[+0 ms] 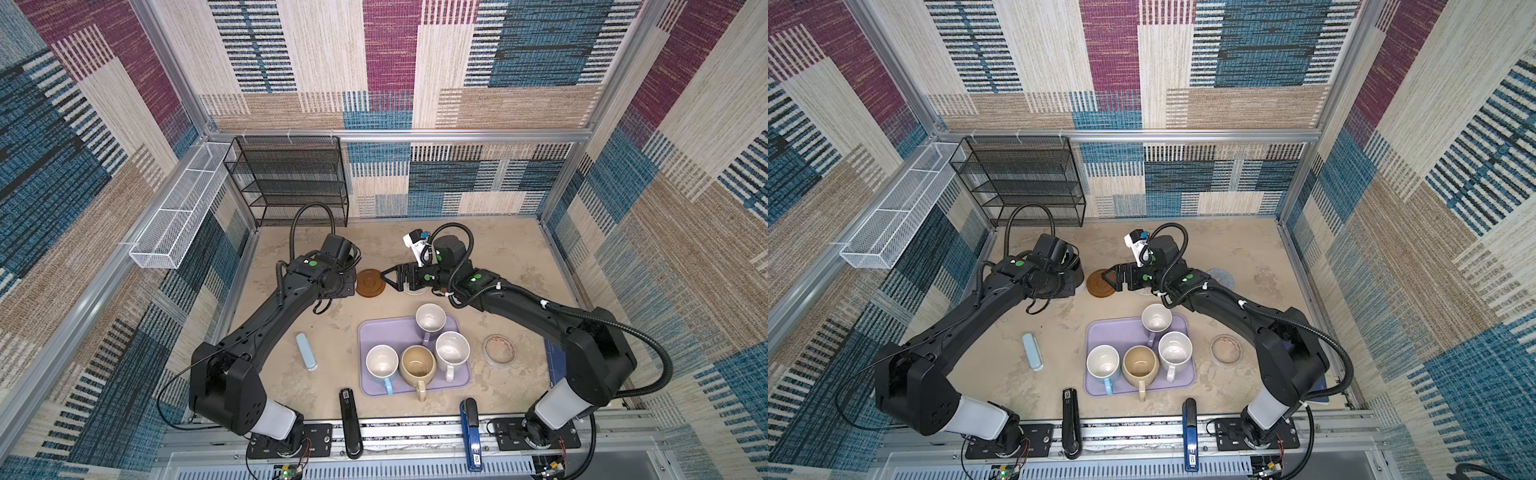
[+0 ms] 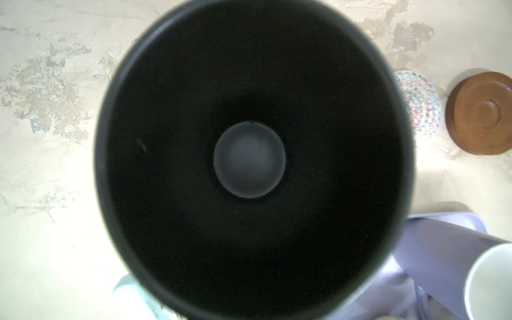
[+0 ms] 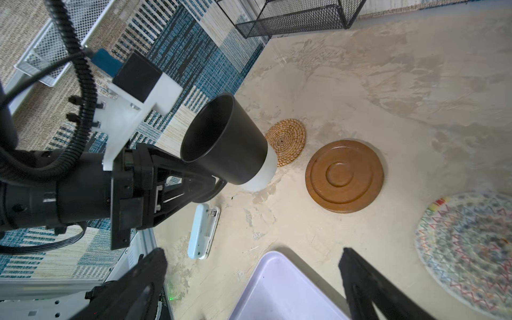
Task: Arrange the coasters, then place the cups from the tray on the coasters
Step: 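Carry the black mug with the left gripper to the small rattan coaster, then lower the black mug onto the rattan coaster and open the left gripper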
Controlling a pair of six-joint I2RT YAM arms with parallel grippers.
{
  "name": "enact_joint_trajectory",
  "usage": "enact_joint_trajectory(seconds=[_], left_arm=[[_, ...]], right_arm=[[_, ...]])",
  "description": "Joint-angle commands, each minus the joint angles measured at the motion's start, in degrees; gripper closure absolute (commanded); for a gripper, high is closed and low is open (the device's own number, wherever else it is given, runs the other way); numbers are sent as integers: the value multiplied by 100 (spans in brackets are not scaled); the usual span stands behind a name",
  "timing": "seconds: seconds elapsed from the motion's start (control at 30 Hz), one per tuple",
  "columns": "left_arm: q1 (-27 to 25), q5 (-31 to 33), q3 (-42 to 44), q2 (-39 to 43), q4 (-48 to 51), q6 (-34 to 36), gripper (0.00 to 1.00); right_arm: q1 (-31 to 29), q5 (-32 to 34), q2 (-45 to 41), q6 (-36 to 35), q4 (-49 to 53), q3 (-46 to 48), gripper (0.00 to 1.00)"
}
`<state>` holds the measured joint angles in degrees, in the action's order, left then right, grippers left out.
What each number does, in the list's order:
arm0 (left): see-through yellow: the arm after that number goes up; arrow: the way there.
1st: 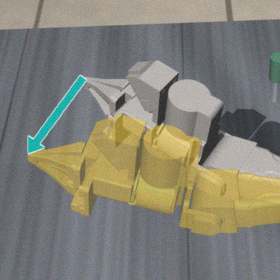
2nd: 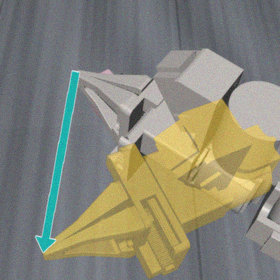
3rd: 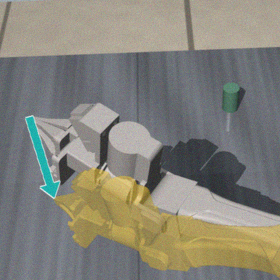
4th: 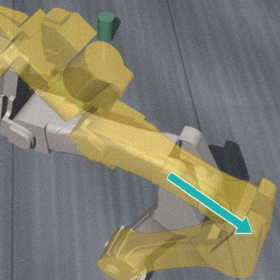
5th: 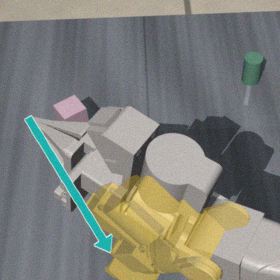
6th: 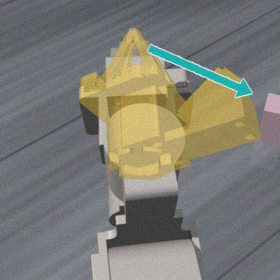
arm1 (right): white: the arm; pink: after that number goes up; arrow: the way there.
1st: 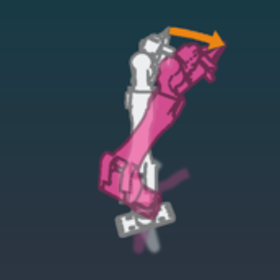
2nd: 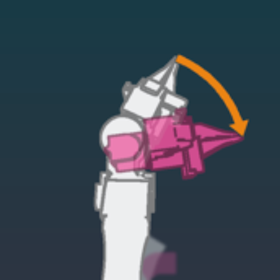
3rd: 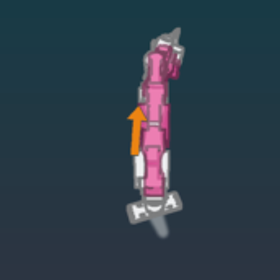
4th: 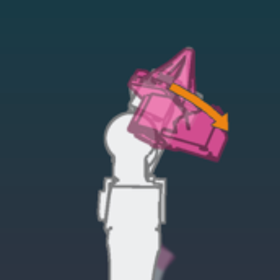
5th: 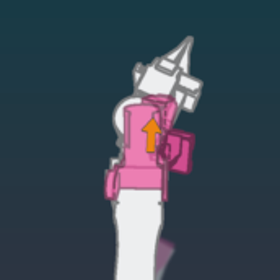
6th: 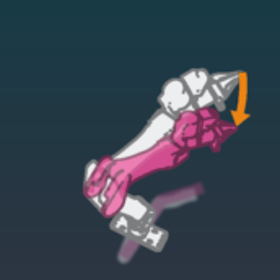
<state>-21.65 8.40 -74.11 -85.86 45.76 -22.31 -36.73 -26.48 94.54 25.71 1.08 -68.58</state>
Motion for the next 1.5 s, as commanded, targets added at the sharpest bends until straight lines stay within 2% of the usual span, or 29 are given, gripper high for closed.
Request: enact_joint_trajectory(seconds=[0.0,0.23,0.33,0.47,0.63,0.73,0.83,1.47], left_arm=[[177,3,-3,-123,-630,277,100],[386,518,-24,-498,-966,643,100],[583,339,53,-575,-1202,667,100],[687,627,41,-739,-1226,733,100],[794,542,20,-948,-1364,763,100],[816,491,41,-1069,-1475,801,100],[811,712,26,-1219,-1394,763,100],[814,786,404,-1320,-1760,545,100]], right_arm=[[-92,-73,286,144,-293,-245,1],[-146,-11,777,118,-239,-560,0],[-150,5,892,113,-296,-560,0],[-145,-122,1079,134,-424,-624,1],[-185,-156,1318,86,-313,-856,0],[-185,-121,1354,65,-276,-886,1],[-186,-81,1359,57,-268,-862,1],[-185,-14,1260,-7,-319,-493,0]])
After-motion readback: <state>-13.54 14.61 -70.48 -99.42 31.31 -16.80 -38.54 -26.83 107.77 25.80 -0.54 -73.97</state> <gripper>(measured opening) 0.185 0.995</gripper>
